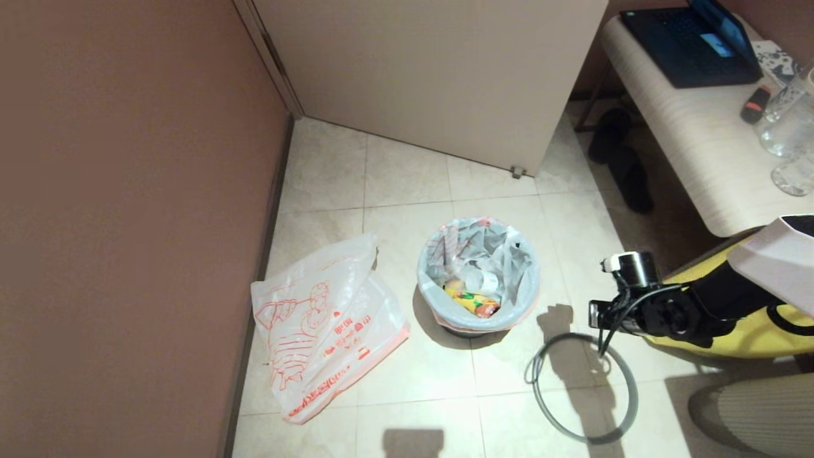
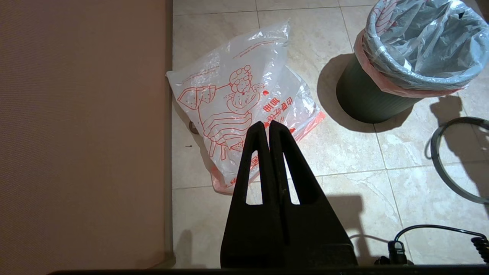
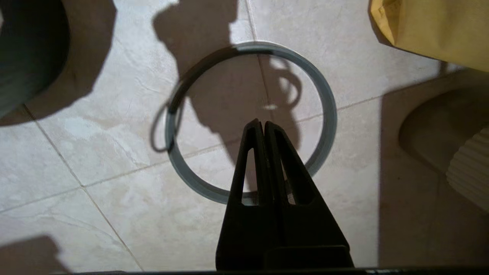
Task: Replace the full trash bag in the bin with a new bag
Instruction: Place the trash bag on the floor
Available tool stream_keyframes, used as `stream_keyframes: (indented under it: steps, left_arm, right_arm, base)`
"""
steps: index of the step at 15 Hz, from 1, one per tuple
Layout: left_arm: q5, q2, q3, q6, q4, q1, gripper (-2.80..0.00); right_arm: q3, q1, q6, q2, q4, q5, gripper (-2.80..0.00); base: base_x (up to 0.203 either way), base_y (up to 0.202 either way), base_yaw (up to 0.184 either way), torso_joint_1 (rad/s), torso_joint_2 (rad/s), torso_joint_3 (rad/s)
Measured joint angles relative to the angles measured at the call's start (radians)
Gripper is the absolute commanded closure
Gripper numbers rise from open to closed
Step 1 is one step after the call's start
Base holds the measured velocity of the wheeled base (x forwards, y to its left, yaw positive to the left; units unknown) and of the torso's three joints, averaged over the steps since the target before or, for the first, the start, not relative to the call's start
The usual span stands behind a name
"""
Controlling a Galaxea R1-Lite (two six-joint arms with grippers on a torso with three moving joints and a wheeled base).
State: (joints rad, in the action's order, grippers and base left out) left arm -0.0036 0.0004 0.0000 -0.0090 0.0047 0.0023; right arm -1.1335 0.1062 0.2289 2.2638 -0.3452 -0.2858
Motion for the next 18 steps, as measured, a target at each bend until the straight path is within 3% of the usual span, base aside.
stream_keyframes:
  steps: [4, 7, 9, 14, 18]
  left_arm:
    - [0.0, 0.0, 0.0, 0.0, 0.0, 0.0, 0.0]
    - [0.0, 0.0, 0.0, 0.0, 0.0, 0.0, 0.0]
    - [0.0, 0.0, 0.0, 0.0, 0.0, 0.0, 0.0]
    - [0.0, 0.0, 0.0, 0.0, 0.0, 0.0, 0.0]
    - [0.0, 0.0, 0.0, 0.0, 0.0, 0.0, 0.0]
  right_arm:
    - [-0.028, 0.01, -0.096, 0.019, 0.06, -0.147, 0.0]
    - [-0.012, 0.009, -0.05, 0.023, 0.028, -0.119, 0.0]
    - [0.003, 0.01, 0.059, 0.019, -0.049, 0.01, 0.0]
    - [0.061, -0.055, 0.318, -0.041, -0.171, 0.437, 0.0]
    - [0.066, -0.075, 0.48, -0.078, -0.182, 0.653, 0.0]
  base:
    - [0.0, 0.0, 0.0, 0.0, 0.0, 0.0]
    - [0.0, 0.0, 0.0, 0.0, 0.0, 0.0]
    - [0.0, 0.0, 0.0, 0.0, 0.0, 0.0]
    - [0.0, 0.0, 0.0, 0.0, 0.0, 0.0]
    - [0.0, 0.0, 0.0, 0.0, 0.0, 0.0]
